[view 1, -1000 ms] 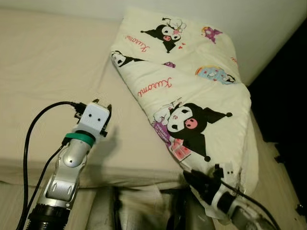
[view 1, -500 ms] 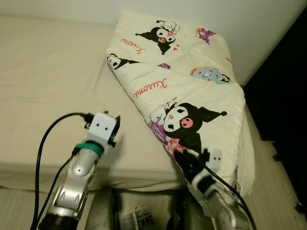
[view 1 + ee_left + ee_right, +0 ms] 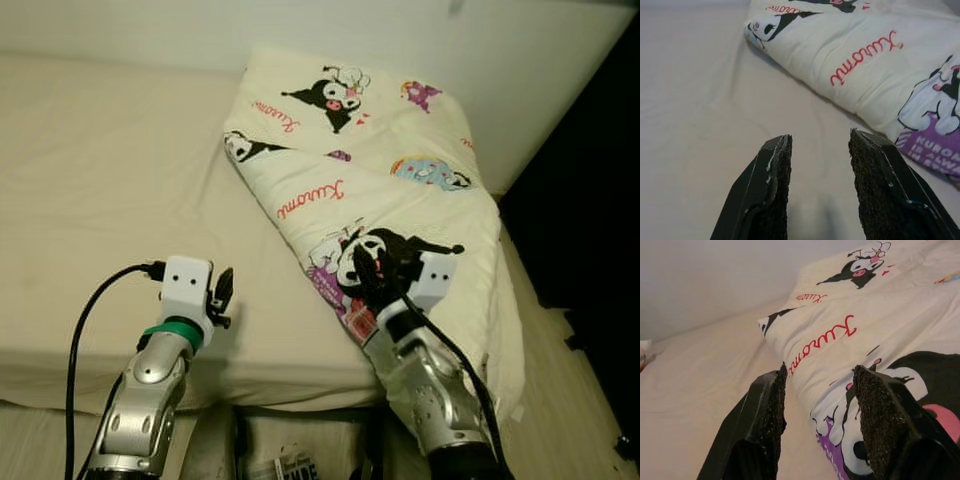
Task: Clean up the room
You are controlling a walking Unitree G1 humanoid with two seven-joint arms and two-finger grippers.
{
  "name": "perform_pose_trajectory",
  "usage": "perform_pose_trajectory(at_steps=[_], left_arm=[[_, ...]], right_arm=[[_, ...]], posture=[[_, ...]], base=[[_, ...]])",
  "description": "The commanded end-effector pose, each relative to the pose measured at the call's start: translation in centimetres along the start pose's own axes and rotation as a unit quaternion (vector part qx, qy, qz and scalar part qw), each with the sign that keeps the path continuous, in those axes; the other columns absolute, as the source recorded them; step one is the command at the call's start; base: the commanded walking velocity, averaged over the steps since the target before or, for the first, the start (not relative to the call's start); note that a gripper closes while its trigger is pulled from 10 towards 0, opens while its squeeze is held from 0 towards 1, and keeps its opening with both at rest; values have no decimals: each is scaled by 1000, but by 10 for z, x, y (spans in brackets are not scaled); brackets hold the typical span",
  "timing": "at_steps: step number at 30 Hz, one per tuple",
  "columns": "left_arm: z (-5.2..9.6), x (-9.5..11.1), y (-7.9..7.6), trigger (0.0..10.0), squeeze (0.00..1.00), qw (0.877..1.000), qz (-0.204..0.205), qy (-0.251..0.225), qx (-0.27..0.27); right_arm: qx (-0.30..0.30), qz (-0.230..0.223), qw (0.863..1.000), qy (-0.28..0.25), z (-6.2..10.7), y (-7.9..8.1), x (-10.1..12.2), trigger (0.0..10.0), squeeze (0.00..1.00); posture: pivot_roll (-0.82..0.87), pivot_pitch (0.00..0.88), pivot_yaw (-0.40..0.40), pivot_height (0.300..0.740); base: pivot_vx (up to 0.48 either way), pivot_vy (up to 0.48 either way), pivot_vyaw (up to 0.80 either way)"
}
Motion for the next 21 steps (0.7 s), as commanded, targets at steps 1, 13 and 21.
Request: perform_pose_trajectory(at_steps=[1, 13, 21], left_arm=[[1, -5, -1, 10000, 0, 1000, -1, 8, 3], [-1, -10, -2, 10000, 0, 1000, -20, 15, 6], [15, -67, 23, 10000, 0, 993, -57, 92, 37]], right_arm=[[-11, 2, 1000, 6, 2, -4, -4, 10000, 0], [-15, 8, 1000, 17, 6, -2, -14, 10000, 0], [-37, 46, 986, 154, 38, -25, -86, 10000, 0]], posture=[[168, 30, -12, 659], [159, 30, -11, 693], [151, 26, -13, 718]], base=[[0, 0, 0], [0, 0, 0], [0, 0, 0]])
Point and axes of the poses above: a point about 5 cm out from each wrist's last joint towards the gripper, its own z axis pointing back from the gripper into the wrist, its own x axis along the axis of the wrist's last joint, y = z × x, the point moved 4 cm from there along -z, pointing out of the wrist towards the gripper, and after that the axes turned 13 degrees about z, right-handed, at the moved point
